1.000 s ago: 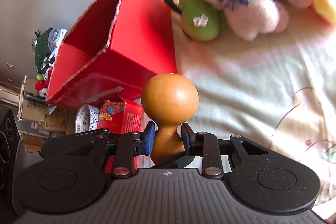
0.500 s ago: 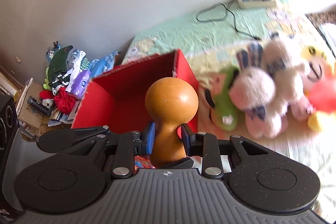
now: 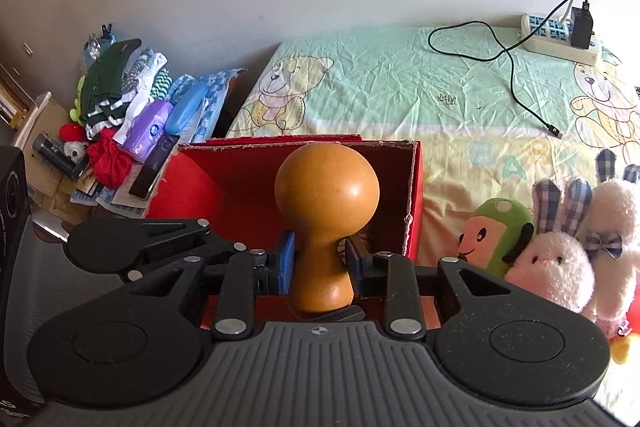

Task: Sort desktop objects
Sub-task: 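Carry the gourd with the right gripper over the red box and lower it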

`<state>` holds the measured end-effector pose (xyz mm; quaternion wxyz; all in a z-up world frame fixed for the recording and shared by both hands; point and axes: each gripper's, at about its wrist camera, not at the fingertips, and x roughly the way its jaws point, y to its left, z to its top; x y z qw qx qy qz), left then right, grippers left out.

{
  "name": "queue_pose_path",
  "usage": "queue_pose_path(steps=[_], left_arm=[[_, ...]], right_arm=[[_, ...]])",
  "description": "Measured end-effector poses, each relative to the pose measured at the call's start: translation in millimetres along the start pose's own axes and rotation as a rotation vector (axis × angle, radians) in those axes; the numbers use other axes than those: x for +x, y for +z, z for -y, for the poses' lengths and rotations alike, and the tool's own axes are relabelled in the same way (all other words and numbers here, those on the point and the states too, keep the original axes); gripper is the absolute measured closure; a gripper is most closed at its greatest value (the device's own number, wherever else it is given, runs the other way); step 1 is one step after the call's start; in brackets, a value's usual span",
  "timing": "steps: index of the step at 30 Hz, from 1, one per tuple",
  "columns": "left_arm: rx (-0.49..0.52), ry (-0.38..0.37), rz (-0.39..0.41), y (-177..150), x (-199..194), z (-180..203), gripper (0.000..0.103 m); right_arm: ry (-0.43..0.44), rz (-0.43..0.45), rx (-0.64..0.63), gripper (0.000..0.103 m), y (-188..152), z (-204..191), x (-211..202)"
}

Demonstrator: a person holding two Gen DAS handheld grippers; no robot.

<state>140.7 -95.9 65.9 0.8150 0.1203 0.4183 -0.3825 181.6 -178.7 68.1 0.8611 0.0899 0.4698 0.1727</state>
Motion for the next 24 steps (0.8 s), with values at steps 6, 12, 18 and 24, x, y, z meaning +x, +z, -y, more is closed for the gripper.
queue_pose_path(steps=[6, 12, 18, 24], left_arm=[[-0.024, -0.057, -0.065, -1, 28, -30, 0.062], [0.004, -0.103, -0.13, -1, 54, -45, 0.061], [-0.005, -0.174, -0.175, -2, 71, -55, 0.06], [-0.002, -0.2, -0.192, -1, 80, -60, 0.066]], right_arm=[[-0.066, -0.07, -0.019, 0.073, 8, -6, 35], [-0.135, -0.115, -0.018, 0.073, 12, -9, 60], [-0.199, -0.175, 0.025, 0.073, 18, -3, 76], [-0.269, -0.188, 0.002, 0.079, 16, 0, 81]])
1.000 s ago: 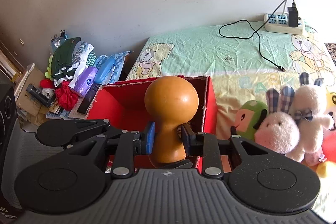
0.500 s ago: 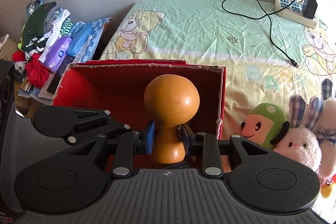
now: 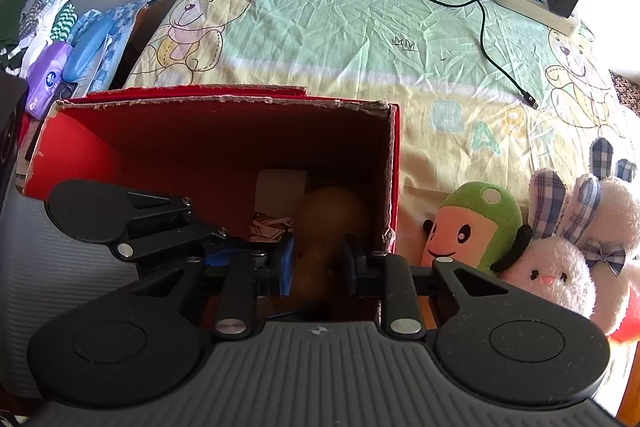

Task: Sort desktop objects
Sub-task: 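Carry the gourd with the right gripper over the red box and lower it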

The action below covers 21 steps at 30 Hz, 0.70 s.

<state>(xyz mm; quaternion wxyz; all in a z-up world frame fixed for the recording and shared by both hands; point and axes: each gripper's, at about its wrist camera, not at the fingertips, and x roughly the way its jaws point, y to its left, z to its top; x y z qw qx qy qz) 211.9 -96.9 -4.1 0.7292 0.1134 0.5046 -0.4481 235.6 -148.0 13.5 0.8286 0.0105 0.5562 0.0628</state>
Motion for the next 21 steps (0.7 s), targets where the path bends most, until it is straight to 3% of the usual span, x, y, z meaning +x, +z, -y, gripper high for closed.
queue_pose_path(steps=[5, 11, 14, 21], left_arm=[[0.013, -0.036, -0.058, 2, 12, -1, 0.065], [0.0, -0.057, -0.057, 1, 12, -5, 0.063], [-0.012, -0.027, -0.053, 2, 12, -7, 0.046], [0.01, 0.043, -0.042, 3, 13, -2, 0.042]], right_arm=[[0.029, 0.029, 0.042, 0.08, -1, 4, -2], [0.056, 0.073, 0.091, 0.081, -5, 9, -5], [0.05, 0.083, 0.089, 0.08, -9, 7, -3], [0.05, 0.125, 0.098, 0.081, -14, 9, -3]])
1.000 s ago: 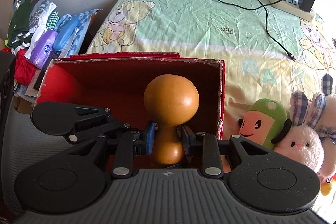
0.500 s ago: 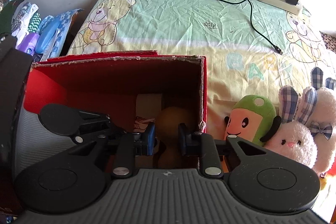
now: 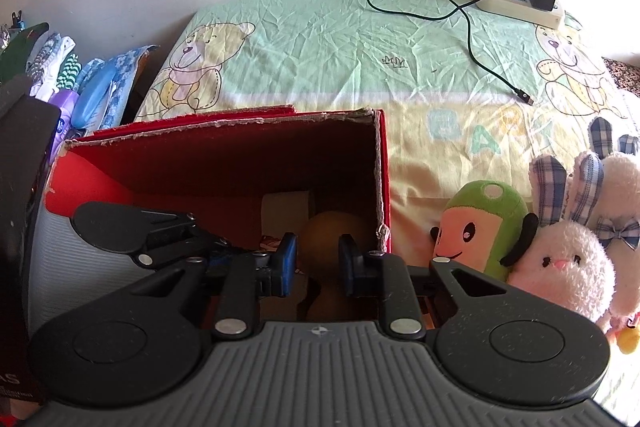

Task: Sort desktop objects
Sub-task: 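Carry the gourd with the right gripper over the red box and lower it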

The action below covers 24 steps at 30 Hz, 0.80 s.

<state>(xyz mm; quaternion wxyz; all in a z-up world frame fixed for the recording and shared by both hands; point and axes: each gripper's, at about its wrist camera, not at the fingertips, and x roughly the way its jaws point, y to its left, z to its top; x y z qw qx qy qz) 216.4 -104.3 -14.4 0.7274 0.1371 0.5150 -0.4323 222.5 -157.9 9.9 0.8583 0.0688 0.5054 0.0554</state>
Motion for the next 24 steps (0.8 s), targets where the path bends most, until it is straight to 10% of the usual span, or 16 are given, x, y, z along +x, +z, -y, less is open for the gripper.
queue_pose_path(steps=[24], left_arm=[[0.016, 0.146, 0.008, -2, 1, 6, 0.036]], right_arm=[[0.024, 0.103, 0.011, 0.089, -12, 7, -7]])
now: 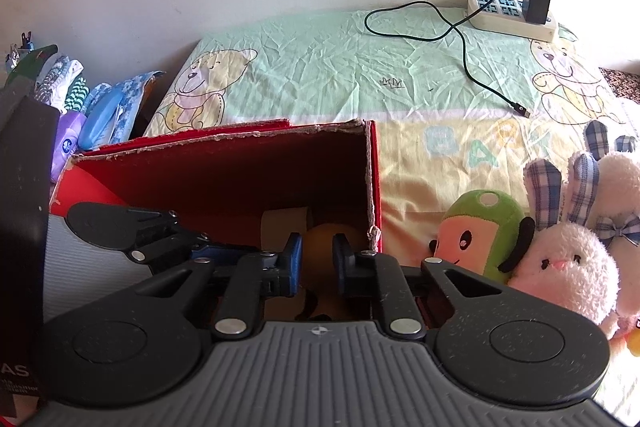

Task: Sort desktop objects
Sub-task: 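Carry the gourd with the right gripper over the red box and lower it, then open the right gripper to release the gourd inside the box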

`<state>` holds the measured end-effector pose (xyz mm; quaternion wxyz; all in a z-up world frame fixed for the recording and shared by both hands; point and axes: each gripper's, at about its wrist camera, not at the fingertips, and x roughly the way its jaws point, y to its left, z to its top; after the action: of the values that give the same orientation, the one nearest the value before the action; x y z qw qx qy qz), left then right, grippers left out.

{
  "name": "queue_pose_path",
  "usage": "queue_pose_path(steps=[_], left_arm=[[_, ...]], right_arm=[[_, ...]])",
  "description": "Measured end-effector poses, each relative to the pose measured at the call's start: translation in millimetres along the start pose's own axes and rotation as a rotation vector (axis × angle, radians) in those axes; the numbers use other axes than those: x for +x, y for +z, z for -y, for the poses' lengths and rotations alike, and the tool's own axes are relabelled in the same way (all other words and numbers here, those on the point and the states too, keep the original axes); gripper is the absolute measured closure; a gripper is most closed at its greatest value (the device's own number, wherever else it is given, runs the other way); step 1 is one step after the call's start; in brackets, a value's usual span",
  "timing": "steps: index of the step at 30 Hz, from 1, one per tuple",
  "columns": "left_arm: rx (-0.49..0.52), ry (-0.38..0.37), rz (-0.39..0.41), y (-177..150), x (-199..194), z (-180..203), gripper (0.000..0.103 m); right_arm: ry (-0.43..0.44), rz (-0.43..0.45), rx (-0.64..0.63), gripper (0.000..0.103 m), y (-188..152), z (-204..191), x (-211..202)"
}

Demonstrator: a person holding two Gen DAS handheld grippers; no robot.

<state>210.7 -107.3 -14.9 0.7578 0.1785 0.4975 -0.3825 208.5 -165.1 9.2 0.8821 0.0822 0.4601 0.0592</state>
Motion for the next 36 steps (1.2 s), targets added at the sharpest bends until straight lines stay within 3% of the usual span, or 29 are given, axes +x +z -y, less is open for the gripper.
queue_pose_path(steps=[9, 36], left_arm=[[0.0, 0.046, -0.022, 0, 3, 2, 0.036], [0.012, 0.162, 0.01, -4, 0, 10, 0.035]], right_arm=[[-0.003, 0.037, -0.032, 0.095, -5, 0, -2], [0.026, 0.127, -0.041, 0.095, -14, 3, -7]])
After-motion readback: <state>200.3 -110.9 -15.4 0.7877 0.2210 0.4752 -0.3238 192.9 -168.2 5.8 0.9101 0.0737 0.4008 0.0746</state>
